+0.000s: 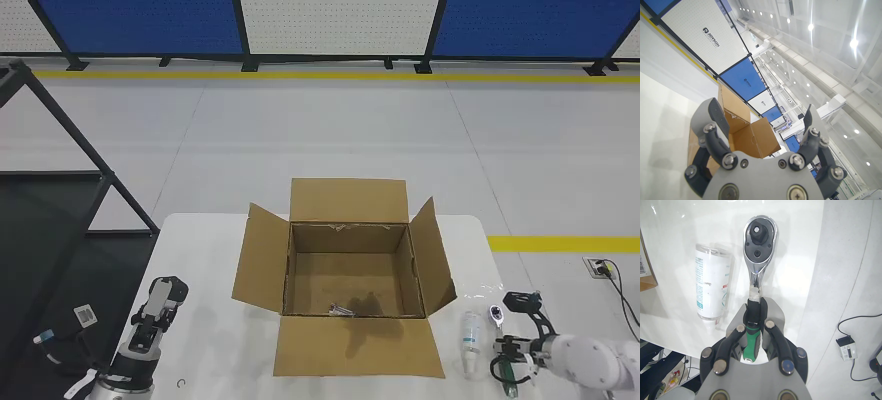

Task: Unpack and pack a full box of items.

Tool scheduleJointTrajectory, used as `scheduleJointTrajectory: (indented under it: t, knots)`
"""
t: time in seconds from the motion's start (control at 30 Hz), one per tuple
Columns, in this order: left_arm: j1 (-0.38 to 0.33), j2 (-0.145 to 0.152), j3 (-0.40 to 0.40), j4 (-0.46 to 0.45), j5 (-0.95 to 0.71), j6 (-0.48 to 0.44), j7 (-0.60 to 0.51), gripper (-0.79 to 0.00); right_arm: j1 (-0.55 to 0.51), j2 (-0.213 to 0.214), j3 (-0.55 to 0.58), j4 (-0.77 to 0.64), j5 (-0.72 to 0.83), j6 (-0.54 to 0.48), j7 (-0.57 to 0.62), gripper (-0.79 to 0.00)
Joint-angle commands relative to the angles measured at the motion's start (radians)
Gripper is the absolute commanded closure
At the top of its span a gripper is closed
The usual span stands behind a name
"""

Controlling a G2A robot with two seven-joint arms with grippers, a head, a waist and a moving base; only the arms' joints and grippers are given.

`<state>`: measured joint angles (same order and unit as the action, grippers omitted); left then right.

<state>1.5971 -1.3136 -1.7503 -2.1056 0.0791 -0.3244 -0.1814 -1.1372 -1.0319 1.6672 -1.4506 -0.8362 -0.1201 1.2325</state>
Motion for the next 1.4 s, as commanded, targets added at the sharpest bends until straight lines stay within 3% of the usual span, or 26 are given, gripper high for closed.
scheduleJointTrajectory:
  t: [0.0, 0.1, 0.13, 0.47, 0.63, 0.8, 0.87, 0.93, 0.97, 1.37]
  knots:
    - [0.000, 0.000, 0.000, 0.000, 0.000, 0.000, 0.000, -0.785, 0.000, 0.001, -0.004, 0.001, -0.003, 0.006, -0.001, 0.000]
    - [0.000, 0.000, 0.000, 0.000, 0.000, 0.000, 0.000, -0.785, 0.004, 0.003, -0.014, 0.007, -0.005, 0.013, 0.000, -0.292]
    - [0.000, 0.000, 0.000, 0.000, 0.000, 0.000, 0.000, -0.785, 0.006, 0.004, -0.017, 0.010, -0.002, 0.012, 0.002, -0.326]
    - [0.000, 0.000, 0.000, 0.000, 0.000, 0.000, 0.000, -0.785, 0.005, 0.015, 0.002, 0.014, 0.039, -0.002, -0.021, -0.363]
    - [0.000, 0.000, 0.000, 0.000, 0.000, 0.000, 0.000, -0.785, -0.052, 0.024, 0.062, -0.085, 0.076, -0.004, -0.047, -0.372]
    - [0.000, 0.000, 0.000, 0.000, 0.000, 0.000, 0.000, -0.785, -0.114, 0.033, 0.143, -0.242, 0.111, 0.003, -0.077, -0.431]
    - [0.000, 0.000, 0.000, 0.000, 0.000, 0.000, 0.000, -0.785, -0.138, 0.036, 0.178, -0.310, 0.129, 0.009, -0.091, -0.523]
    - [0.000, 0.000, 0.000, 0.000, 0.000, 0.000, 0.000, -0.785, -0.162, 0.038, 0.209, -0.373, 0.155, 0.002, -0.095, -0.748]
    - [0.000, 0.000, 0.000, 0.000, 0.000, 0.000, 0.000, -0.785, -0.174, 0.039, 0.223, -0.400, 0.167, -0.003, -0.095, -0.785]
    - [0.000, 0.000, 0.000, 0.000, 0.000, 0.000, 0.000, -0.785, -0.197, 0.042, 0.242, -0.446, 0.173, -0.004, -0.089, -0.785]
